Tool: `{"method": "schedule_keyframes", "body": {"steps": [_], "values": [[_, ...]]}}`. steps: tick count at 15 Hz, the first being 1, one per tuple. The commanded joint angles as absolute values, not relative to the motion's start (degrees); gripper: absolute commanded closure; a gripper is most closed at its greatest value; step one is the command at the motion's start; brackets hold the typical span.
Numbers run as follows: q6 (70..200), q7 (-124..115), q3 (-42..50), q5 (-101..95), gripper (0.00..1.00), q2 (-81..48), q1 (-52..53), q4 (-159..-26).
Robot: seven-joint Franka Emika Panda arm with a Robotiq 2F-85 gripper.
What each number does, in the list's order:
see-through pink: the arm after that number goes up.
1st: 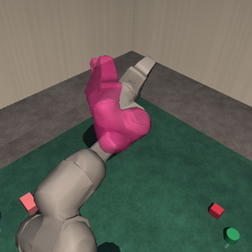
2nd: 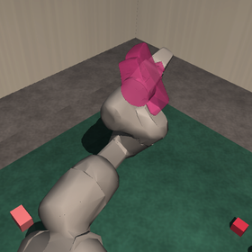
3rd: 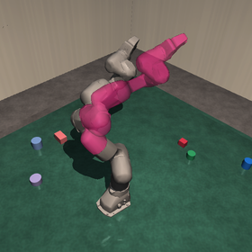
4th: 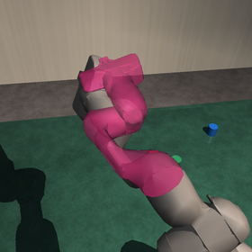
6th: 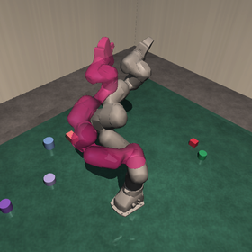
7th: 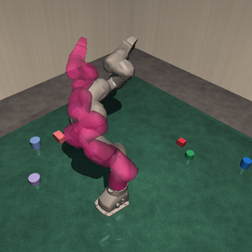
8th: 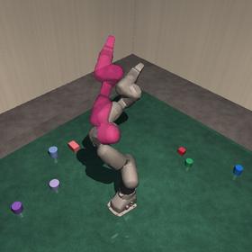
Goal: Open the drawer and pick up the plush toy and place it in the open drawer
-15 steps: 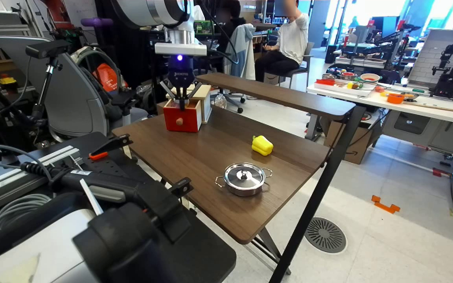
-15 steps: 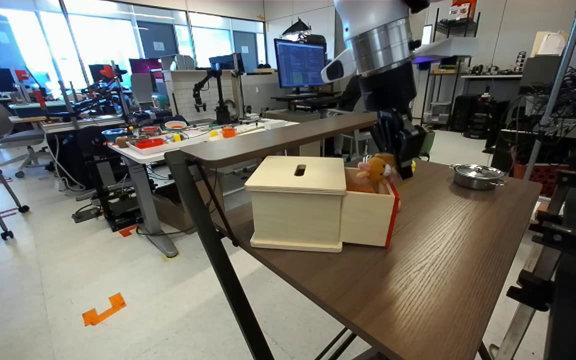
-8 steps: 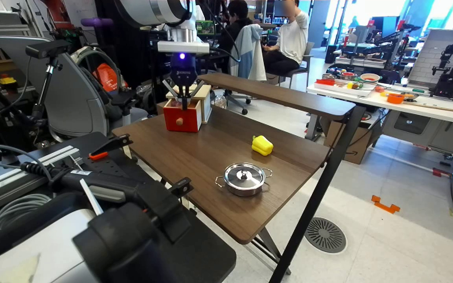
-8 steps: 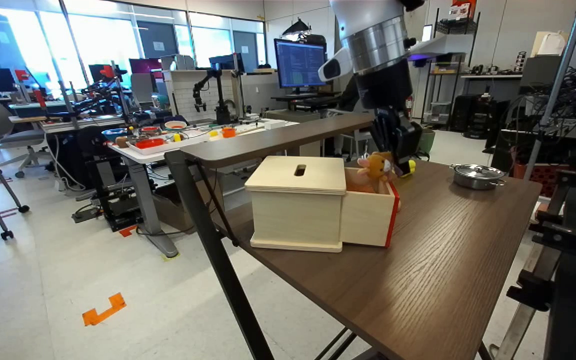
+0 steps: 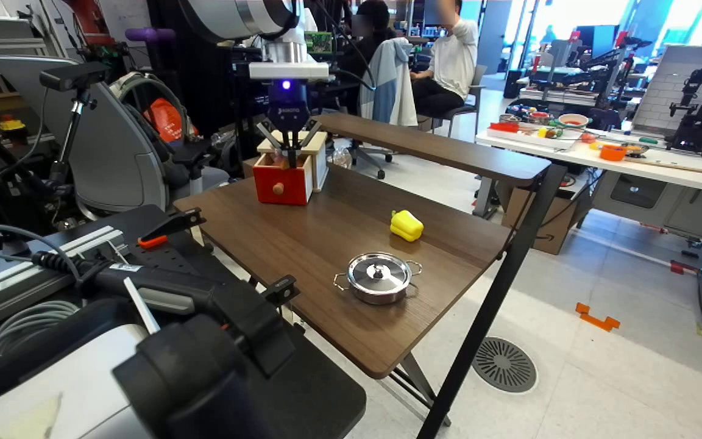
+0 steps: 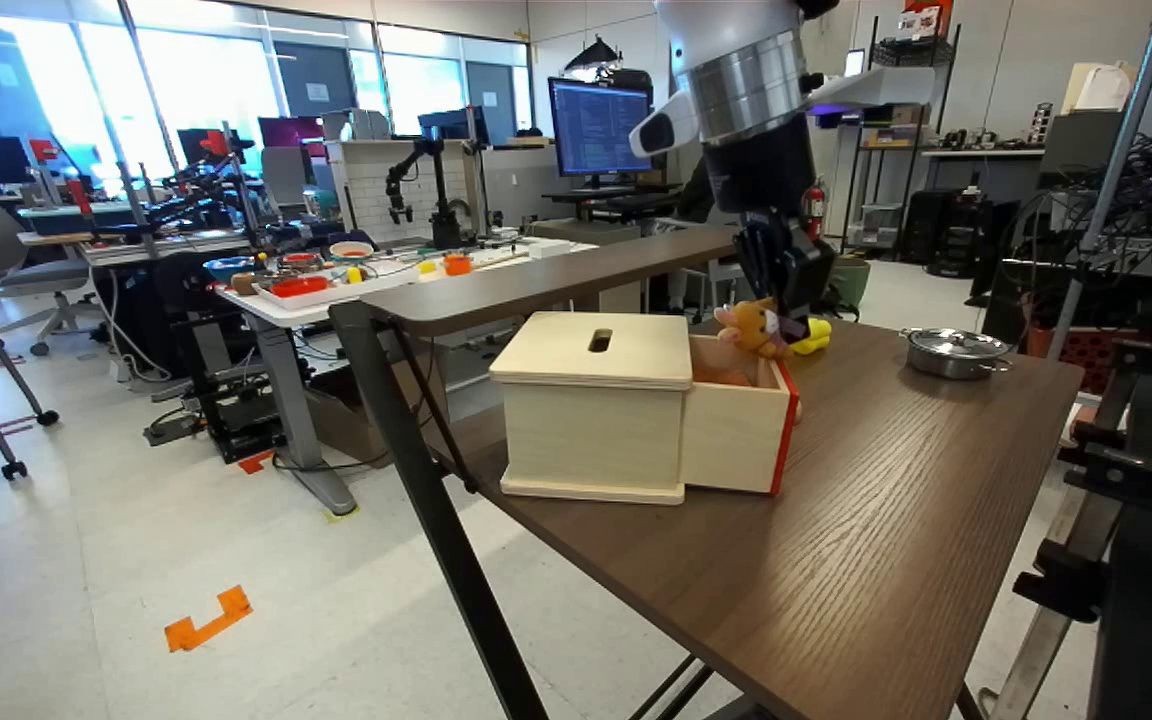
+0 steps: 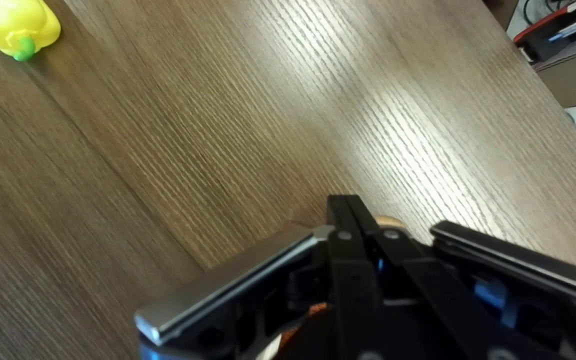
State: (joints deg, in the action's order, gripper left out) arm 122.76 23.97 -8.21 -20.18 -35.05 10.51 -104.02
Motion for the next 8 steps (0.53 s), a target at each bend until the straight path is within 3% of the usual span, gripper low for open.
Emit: {"method": "schedule_keyframes", "body": {"steps": [1,8], "values": [[120.28,23.97,-7.41,-23.1,1.0,-36.6,11.75,-101.25],[119.5,23.53,-6.75,-29.13,1.0,-37.1,14.14,-98.48]]}}
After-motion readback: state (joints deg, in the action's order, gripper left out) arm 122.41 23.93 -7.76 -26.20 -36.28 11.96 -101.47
